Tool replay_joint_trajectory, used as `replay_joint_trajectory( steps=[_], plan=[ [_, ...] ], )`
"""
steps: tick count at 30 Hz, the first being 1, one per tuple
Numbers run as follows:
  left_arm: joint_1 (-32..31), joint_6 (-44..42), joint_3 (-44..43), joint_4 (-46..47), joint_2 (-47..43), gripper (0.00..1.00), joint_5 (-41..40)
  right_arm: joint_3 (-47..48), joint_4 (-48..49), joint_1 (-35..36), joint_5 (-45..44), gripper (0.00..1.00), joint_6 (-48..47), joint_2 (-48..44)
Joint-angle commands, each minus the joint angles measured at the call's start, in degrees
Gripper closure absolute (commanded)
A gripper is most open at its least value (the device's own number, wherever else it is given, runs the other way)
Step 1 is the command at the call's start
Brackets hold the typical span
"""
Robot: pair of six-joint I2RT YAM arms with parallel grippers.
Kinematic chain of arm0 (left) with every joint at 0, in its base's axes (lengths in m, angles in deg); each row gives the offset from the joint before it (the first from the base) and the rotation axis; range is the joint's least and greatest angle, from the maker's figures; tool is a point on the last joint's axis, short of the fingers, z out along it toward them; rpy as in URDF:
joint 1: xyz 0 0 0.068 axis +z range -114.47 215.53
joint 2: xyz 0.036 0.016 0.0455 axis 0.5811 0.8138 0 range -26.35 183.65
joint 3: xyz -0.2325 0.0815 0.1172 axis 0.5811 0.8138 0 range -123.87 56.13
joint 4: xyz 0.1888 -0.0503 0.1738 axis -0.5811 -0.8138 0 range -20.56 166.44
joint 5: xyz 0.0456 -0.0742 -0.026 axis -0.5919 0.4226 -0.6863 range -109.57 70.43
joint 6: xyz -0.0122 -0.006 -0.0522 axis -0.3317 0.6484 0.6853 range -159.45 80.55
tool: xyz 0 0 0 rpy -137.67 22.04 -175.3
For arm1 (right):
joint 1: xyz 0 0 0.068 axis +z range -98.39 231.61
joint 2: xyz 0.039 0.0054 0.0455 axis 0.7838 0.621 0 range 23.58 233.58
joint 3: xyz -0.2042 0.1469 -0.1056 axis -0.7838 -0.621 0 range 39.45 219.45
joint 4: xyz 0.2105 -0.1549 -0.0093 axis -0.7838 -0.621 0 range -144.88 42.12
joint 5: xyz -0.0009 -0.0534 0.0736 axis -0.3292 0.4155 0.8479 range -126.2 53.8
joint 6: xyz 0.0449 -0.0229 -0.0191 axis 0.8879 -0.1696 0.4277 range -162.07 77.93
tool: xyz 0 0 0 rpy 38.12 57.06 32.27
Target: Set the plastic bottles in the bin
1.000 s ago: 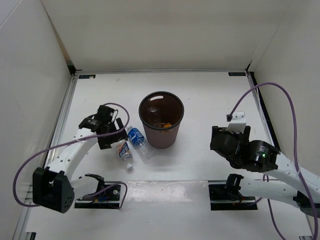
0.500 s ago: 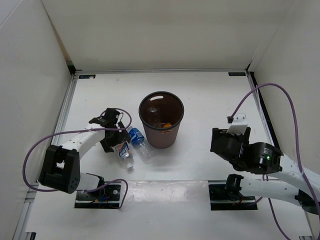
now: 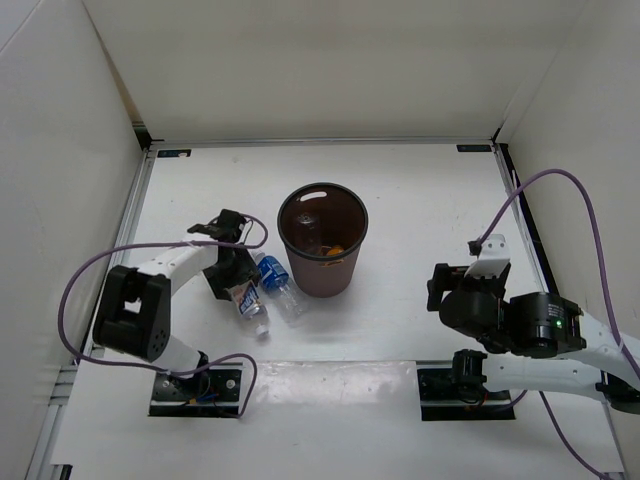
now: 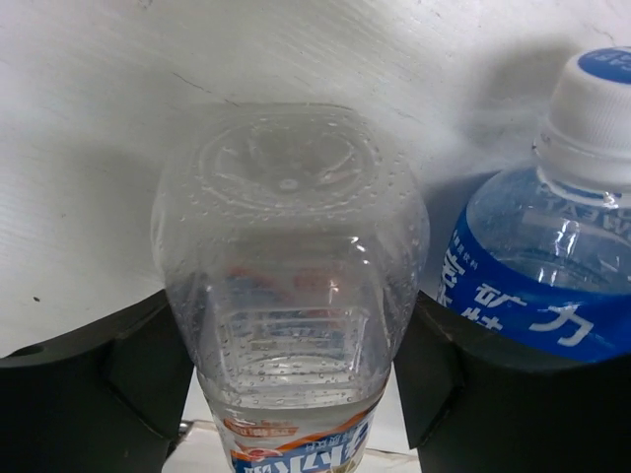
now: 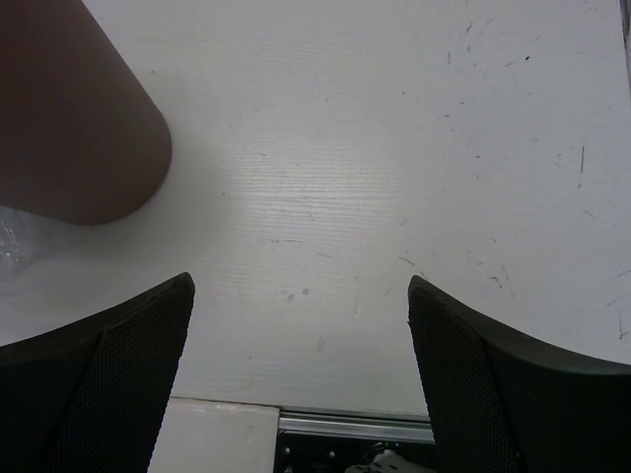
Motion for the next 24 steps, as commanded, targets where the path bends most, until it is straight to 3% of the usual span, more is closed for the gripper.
replay_joint_trajectory(
  steps=[1, 4, 8, 11, 15, 16, 20, 24],
  plan=[
    [-1.5, 2.7, -3.1, -3.2, 1.8, 0.22, 0.1, 1.0, -2.0, 0.5, -2.8, 0.10, 2.8, -0.7],
    [-2.7, 4.0, -2.4, -1.0, 0.6, 0.28, 2.1, 0.8, -2.0, 0.6, -2.9, 0.10, 2.8, -0.6],
    [-3.9, 4.3, -3.2, -2.1, -2.5, 0.47, 1.3, 0.8, -2.0, 0.6, -2.9, 0.10, 2.6, -0.8],
    [-5.5, 5.1, -6.7, -9.3, -7.3, 0.55, -3.4, 0.8, -1.9, 0.3, -2.9, 0.10, 2.9, -0.9],
    [-8.0, 9.1, -10.7, -18.9, -17.6, 0.63, -17.6, 0.6, -1.8, 0.4, -2.9, 0.10, 2.8, -0.8],
    [-8.8, 9.2, -11.2, -21.8, -19.2, 0.72, -19.9, 0.6, -1.7, 0.4, -2.9, 0.10, 2.9, -0.8],
    [-9.1, 4.1, -17.0, -22.5, -30.6, 0.95, -23.0, 0.5, -1.8, 0.4, -2.9, 0.10, 2.8, -0.9],
    [-9.2, -6.4, -30.4, -16.9, -33.0, 0.96, -23.7, 0.4, -1.7, 0.5, -2.9, 0.10, 2.8, -1.4]
  ],
)
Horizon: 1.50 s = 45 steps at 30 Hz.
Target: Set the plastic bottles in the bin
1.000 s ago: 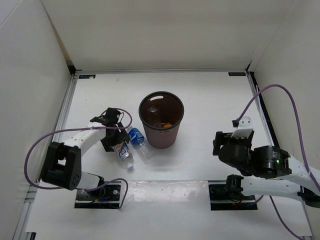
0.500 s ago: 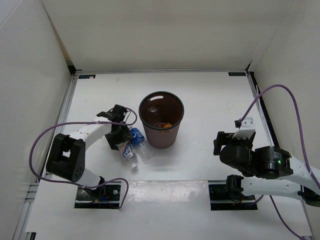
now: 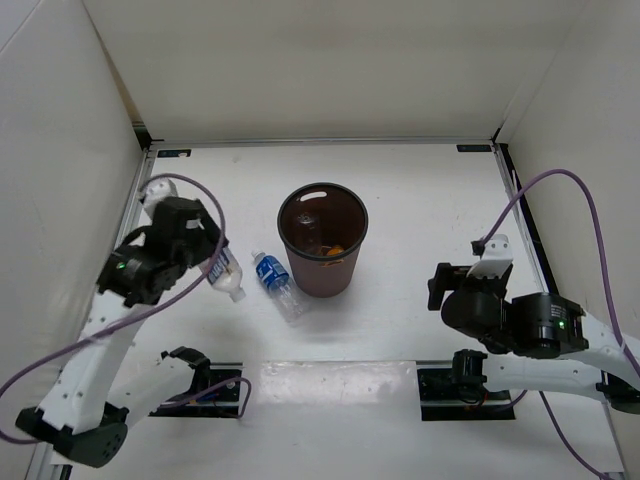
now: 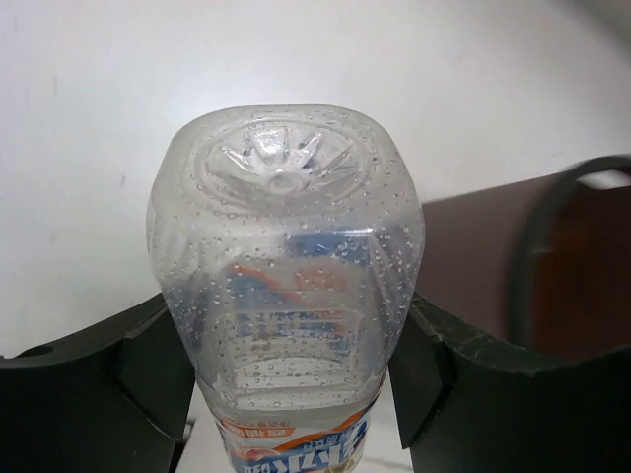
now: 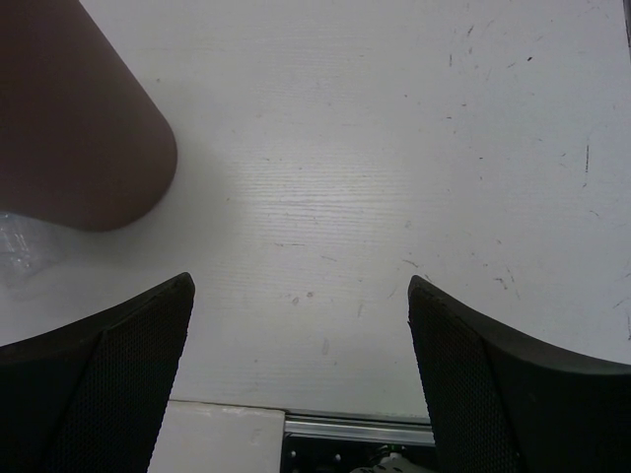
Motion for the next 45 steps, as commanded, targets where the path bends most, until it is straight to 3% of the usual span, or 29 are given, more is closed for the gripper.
replay_joint_trajectory(
  steps=[1, 8, 13, 16, 19, 21, 26, 31, 33, 38, 45],
  plan=[
    [-0.4, -11.3, -10.5, 3.3, -0.5, 0.96, -3.4, 0.3, -1.7, 0.7, -2.4, 0.10, 1.9, -1.2],
    [-0.4, -27.8, -36.3, 5.9, 10.6, 0.93, 1.4, -0.4, -3.3, 1.9, -3.8, 0.10, 5.6, -3.7],
    [-3.9, -35.0, -39.5, 17.4, 19.0, 0.91, 6.7, -0.3, -5.5, 2.8, -5.1, 0.10, 9.7, -5.3],
    [-8.3, -39.2, -43.5, 16.7, 25.1, 0.99, 6.0, -0.1, -9.6, 5.6, -6.2, 0.10, 15.1, -6.9],
    [-13.9, -44.0, -38.3, 23.0, 26.6, 0.99, 3.7, -0.6, -12.3, 9.6, -7.3, 0.10, 19.9, -10.1],
    [-14.1, -43.2, -35.9, 24.2, 26.6, 0.97, 8.1, -0.5, -15.0, 12.4, -7.5, 0.10, 22.8, -12.3],
    [-19.4, -44.5, -31.3, 27.9, 23.4, 0.95, 4.9, -1.1, -15.4, 17.0, -7.6, 0.10, 24.1, -20.2],
    [-22.3, -43.5, -20.8, 31.9, 19.1, 0.90, 3.4, -2.4, -14.7, 24.5, -7.5, 0.10, 24.2, -27.9],
    [-22.5, -43.2, -19.0, 34.2, 17.8, 0.84, 3.6, -2.8, -13.9, 26.8, -7.4, 0.10, 23.9, -28.9],
    [-22.5, -40.3, -18.9, 34.2, 17.9, 0.84, 6.1, -3.0, -14.3, 30.6, -7.3, 0.10, 24.2, -27.5],
    [-19.8, -37.3, -18.3, 38.0, 18.6, 0.83, 8.7, -2.9, -14.3, 29.4, -7.3, 0.10, 24.3, -24.7]
  ],
)
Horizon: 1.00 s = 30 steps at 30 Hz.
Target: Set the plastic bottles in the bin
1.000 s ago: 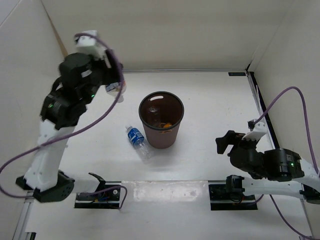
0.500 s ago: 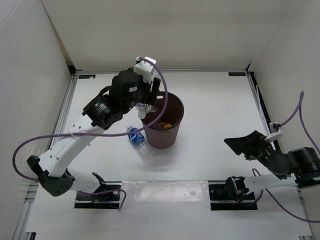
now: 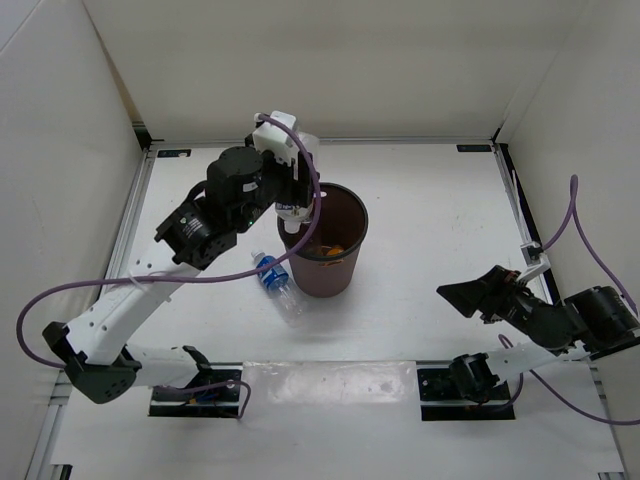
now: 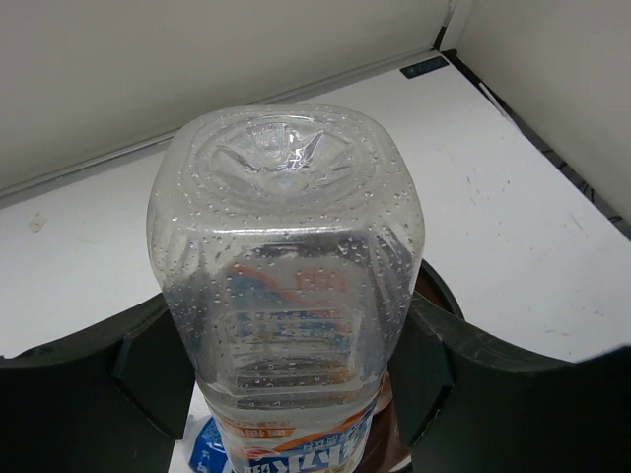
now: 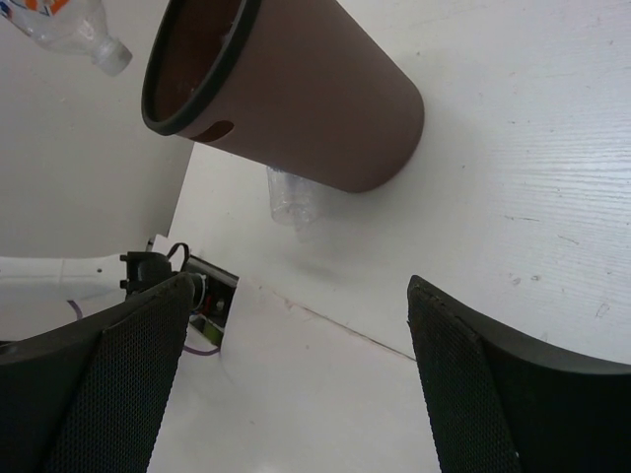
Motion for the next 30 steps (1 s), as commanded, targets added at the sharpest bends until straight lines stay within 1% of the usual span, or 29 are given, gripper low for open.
replay_joint_trajectory(
  steps=[1, 5, 9, 13, 16, 18, 19, 20, 21, 24, 27, 28, 30],
  plan=[
    [2.3, 2.9, -0.1, 3.8, 1.3, 0.82, 3.3, -0.2, -13.0, -0.2, -1.7, 0.10, 1.6, 1.3],
    [2.2, 4.9, -2.4, 2.5, 6.4, 0.82, 7.5, -0.2, -12.8, -0.1, -1.7, 0.10, 1.3, 1.6],
    [2.2, 6.8, -3.8, 1.6, 9.1, 0.82, 11.5, -0.4, -12.7, -0.2, -1.6, 0.10, 1.4, 1.5],
    [2.2, 7.7, -4.0, 1.6, 10.6, 0.74, 14.7, -0.3, -12.7, 0.0, -1.7, 0.10, 1.3, 1.4],
    [2.1, 8.0, -4.5, 1.5, 11.6, 0.66, 16.8, -0.4, -12.5, 0.0, -1.6, 0.10, 1.3, 1.4],
    [1.7, 8.0, -5.0, 1.3, 11.9, 0.51, 17.6, -0.4, -12.7, 0.1, -1.6, 0.10, 1.3, 1.4],
    [1.8, 7.5, -5.2, 1.0, 12.1, 0.39, 17.6, -0.5, -12.6, -0.1, -1.6, 0.10, 1.3, 1.6],
    [1.7, 7.3, -5.4, 0.8, 12.1, 0.02, 17.6, -0.5, -12.6, 0.0, -1.6, 0.10, 1.4, 1.5],
    [1.8, 7.3, -5.5, 0.7, 11.2, 0.00, 17.6, -0.5, -12.6, 0.0, -1.5, 0.10, 1.4, 1.4],
    [1.8, 5.7, -6.0, -0.8, 9.2, 0.00, 15.9, -0.5, -12.4, 0.0, -1.4, 0.10, 1.4, 1.4],
    [1.7, 1.8, -5.3, -2.4, 4.1, 0.00, 6.4, -0.5, -12.8, 0.4, -1.5, 0.10, 1.7, 1.3],
    [1.9, -1.5, -3.9, -2.0, -0.5, 0.00, 4.8, -0.5, -12.9, 0.5, -1.5, 0.10, 1.8, 1.4],
    [1.9, -3.0, 2.0, 1.0, -4.4, 0.00, -3.7, -0.5, -13.0, 0.6, -1.7, 0.10, 2.0, 1.1]
  ],
)
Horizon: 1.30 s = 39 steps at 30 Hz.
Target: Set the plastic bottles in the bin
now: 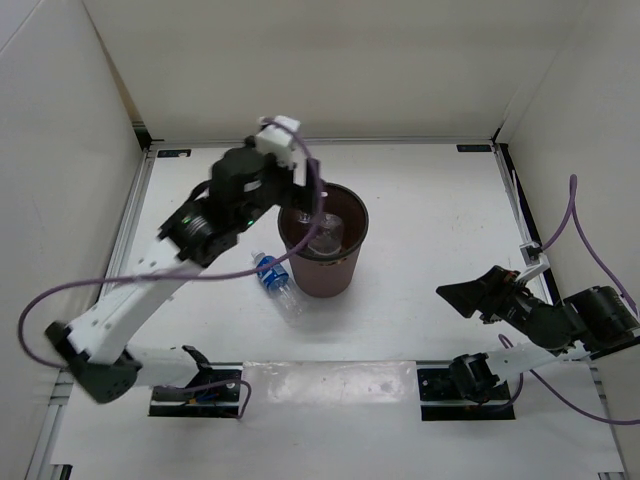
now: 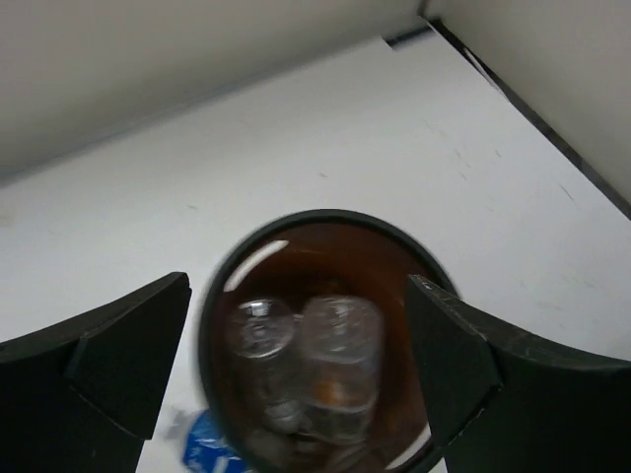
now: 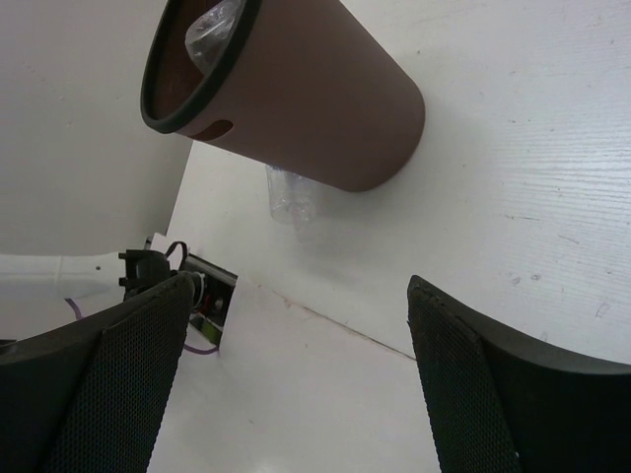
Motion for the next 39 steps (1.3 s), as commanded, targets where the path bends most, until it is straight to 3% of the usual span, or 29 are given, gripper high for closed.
replay_joint_trajectory(
  steps=[1, 2, 5, 6, 8, 9, 10, 12, 14, 17, 19, 24, 25, 29, 33, 39],
  plan=[
    [0.1, -6.4, 5.4, 5.1, -16.3, 0.00, -14.9, -0.5, -13.2, 0.7, -1.6, 0.10, 2.3, 0.6],
    [-0.1, -6.3, 9.6, 6.8, -18.4, 0.00, -26.9, -0.5, -13.1, 0.8, -1.5, 0.10, 2.3, 0.7],
    [0.4, -4.0, 24.4, 22.8, -28.1, 0.00, -44.6, -0.4, -13.5, 1.1, -1.6, 0.10, 2.7, 0.6],
    [1.5, -3.8, 26.1, 24.3, -30.6, 0.00, -48.0, -0.4, -13.5, 1.2, -1.6, 0.10, 2.6, 0.5],
    [2.0, -1.4, 27.4, 22.1, -31.9, 0.00, -50.8, -0.5, -13.4, 1.3, -1.5, 0.10, 2.6, 0.6],
    [2.1, 3.7, 26.9, 20.4, -31.4, 0.00, -51.6, -0.4, -13.5, 0.9, -1.6, 0.10, 2.6, 0.6],
    [2.1, 5.3, 26.4, 14.6, -30.6, 0.00, -52.2, -0.4, -13.5, 1.0, -1.6, 0.10, 2.6, 0.6],
    [2.8, 8.6, 23.3, 11.6, -28.6, 0.00, -54.1, -0.4, -13.5, 0.9, -1.7, 0.10, 2.5, 0.5],
    [5.6, 17.1, 20.5, 2.7, -26.8, 0.00, -55.8, -0.4, -13.6, 1.0, -1.6, 0.10, 2.6, 0.5],
    [12.8, 27.4, 19.6, -5.4, -27.1, 0.00, -51.0, -0.4, -13.6, 1.0, -1.5, 0.10, 2.9, 0.2],
    [15.9, 33.0, 20.4, -7.8, -26.1, 0.00, -42.7, -0.3, -13.7, 0.9, -1.7, 0.10, 2.9, 0.2],
    [24.3, 44.3, 16.8, -24.8, -17.1, 0.00, -26.2, -0.5, -13.7, 0.2, -1.3, 0.10, 3.0, 0.0],
    [25.1, 44.3, 18.9, -24.9, -16.9, 0.00, -17.3, -0.6, -13.5, -0.1, -1.2, 0.10, 2.8, -0.1],
    [27.1, 48.3, 32.6, -15.3, -19.2, 0.00, -4.0, -0.7, -12.2, -0.2, -1.0, 0.10, 1.1, 0.1],
    [27.5, 50.5, 44.0, -6.9, -23.3, 0.00, 1.8, -0.8, -12.2, 0.3, -0.9, 0.10, 1.2, 0.2],
    [27.4, 52.1, 51.0, -1.2, -21.2, 0.00, 9.6, -0.9, -12.1, 1.6, -0.9, 0.10, 1.3, 0.1]
  ],
)
